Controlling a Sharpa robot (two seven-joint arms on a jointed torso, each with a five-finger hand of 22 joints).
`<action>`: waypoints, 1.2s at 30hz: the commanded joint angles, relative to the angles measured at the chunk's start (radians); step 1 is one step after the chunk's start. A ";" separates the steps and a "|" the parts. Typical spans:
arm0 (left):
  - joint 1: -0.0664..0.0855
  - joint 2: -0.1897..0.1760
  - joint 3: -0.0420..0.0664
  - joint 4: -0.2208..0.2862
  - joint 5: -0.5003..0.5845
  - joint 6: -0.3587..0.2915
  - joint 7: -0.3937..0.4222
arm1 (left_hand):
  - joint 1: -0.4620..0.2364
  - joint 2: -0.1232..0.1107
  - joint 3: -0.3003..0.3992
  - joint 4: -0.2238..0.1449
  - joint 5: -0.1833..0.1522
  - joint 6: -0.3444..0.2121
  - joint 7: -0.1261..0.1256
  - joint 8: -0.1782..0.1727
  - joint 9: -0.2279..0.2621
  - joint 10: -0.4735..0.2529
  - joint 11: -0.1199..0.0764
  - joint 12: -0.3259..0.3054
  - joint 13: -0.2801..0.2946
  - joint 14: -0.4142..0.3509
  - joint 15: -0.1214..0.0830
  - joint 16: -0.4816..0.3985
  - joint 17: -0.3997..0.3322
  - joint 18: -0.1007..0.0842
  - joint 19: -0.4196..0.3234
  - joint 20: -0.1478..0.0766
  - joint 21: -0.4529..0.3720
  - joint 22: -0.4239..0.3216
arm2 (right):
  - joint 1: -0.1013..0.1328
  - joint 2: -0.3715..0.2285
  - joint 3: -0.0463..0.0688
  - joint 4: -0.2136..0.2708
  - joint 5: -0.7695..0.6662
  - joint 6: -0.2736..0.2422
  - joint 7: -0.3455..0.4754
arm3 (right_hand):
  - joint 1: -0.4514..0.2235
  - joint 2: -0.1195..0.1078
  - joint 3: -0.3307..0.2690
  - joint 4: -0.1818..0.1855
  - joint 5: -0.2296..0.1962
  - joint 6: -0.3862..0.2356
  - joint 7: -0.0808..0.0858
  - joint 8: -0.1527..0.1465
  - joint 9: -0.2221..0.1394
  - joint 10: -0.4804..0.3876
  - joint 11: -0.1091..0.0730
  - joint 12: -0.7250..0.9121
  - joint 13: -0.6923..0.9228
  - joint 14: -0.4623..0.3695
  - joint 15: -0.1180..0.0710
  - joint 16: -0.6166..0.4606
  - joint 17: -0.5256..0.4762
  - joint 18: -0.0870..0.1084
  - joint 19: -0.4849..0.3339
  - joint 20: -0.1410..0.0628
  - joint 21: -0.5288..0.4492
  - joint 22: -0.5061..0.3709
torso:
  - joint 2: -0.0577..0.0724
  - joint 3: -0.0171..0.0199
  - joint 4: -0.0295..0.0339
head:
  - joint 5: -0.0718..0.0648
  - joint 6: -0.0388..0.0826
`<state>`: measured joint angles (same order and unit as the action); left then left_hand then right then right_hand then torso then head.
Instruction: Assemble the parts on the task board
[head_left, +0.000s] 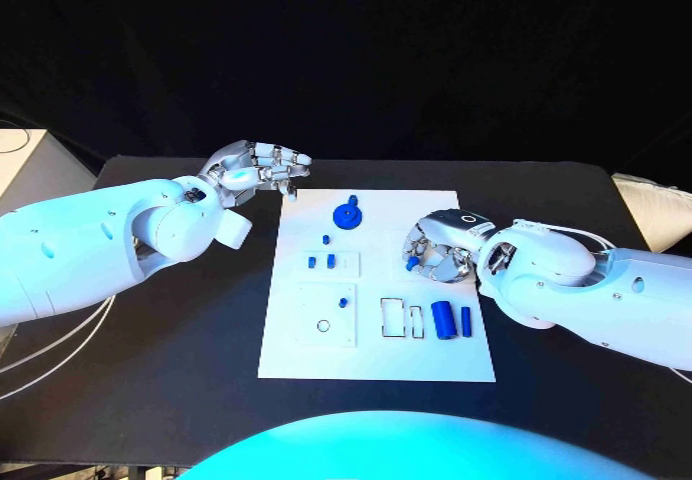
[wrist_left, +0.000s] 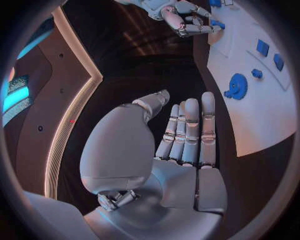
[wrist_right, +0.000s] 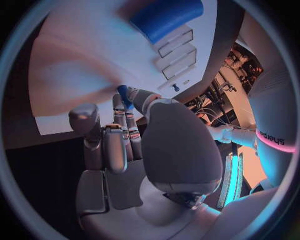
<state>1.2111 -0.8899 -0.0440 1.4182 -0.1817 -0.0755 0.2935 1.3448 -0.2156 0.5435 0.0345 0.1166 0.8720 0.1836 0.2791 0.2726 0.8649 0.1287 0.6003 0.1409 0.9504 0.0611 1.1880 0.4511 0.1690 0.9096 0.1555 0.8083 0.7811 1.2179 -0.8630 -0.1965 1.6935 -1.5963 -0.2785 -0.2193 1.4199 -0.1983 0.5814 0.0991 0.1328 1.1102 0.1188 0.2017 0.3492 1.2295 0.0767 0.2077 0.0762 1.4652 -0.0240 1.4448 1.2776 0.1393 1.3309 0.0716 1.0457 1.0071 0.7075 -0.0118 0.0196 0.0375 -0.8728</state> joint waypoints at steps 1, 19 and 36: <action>0.000 0.002 0.001 0.002 0.013 0.016 0.003 | 0.004 0.008 -0.004 0.000 -0.001 -0.006 0.002 0.003 -0.001 -0.006 0.000 0.003 -0.001 0.003 0.000 -0.005 -0.001 0.015 0.007 0.002 -0.006 -0.001 | -0.004 0.000 -0.001 0.009 -0.016 -0.063 -0.023 | 0.004 0.039 0.016 -0.006 -0.005 0.004 -0.004 0.026 0.034 0.041 -0.031 -0.008 0.012 0.048 -0.006 0.006 0.004 -0.019 0.009 0.001 0.008 0.009 | 0.000 -0.0003 0.0007 | -0.001 0.000; -0.002 0.011 0.000 -0.008 0.013 0.023 -0.003 | 0.005 0.008 -0.005 0.000 -0.001 -0.008 0.002 0.003 -0.002 -0.008 0.000 0.003 -0.002 0.004 0.000 -0.005 -0.001 0.015 0.008 0.002 -0.008 -0.003 | 0.073 -0.082 0.021 0.166 0.223 -0.107 -0.030 | -0.008 0.033 0.038 -0.022 0.001 0.000 -0.004 0.040 0.051 0.055 -0.033 -0.019 0.017 0.048 -0.008 0.006 0.003 -0.019 0.008 -0.001 0.008 0.013 | -0.001 -0.0009 0.0008 | 0.006 0.000; -0.010 0.019 0.000 -0.008 0.013 0.033 -0.008 | 0.005 0.008 -0.005 0.000 -0.001 -0.008 0.002 0.003 -0.002 -0.008 0.000 0.003 -0.002 0.004 0.000 -0.005 -0.001 0.015 0.008 0.002 -0.008 -0.003 | -0.021 0.146 0.001 0.138 0.074 -0.080 0.012 | -0.013 0.031 0.045 -0.029 0.006 -0.004 -0.003 0.044 0.057 0.056 -0.032 -0.025 0.018 0.047 -0.008 0.004 -0.001 -0.017 0.004 -0.001 0.000 0.006 | 0.002 -0.0005 0.0014 | 0.032 0.000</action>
<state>1.2014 -0.8732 -0.0442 1.4080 -0.1756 -0.0633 0.2834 1.3448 -0.2156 0.5435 0.0345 0.1166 0.8684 0.1872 0.2790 0.2718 0.8649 0.1287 0.6003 0.1398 0.9504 0.0611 1.1880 0.4512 0.1691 0.9095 0.1556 0.8044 0.7801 1.2023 -0.7233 -0.1954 1.8338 -1.4538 -0.3752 -0.2348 1.4172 -0.1644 0.6211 0.0699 0.1319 1.1063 0.1087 0.2015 0.3480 1.2755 0.0580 0.1874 0.0935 1.4669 -0.0251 1.4447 1.2777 0.1393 1.3307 0.0717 1.0511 1.0135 0.7081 -0.0116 0.0209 0.0665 -0.8728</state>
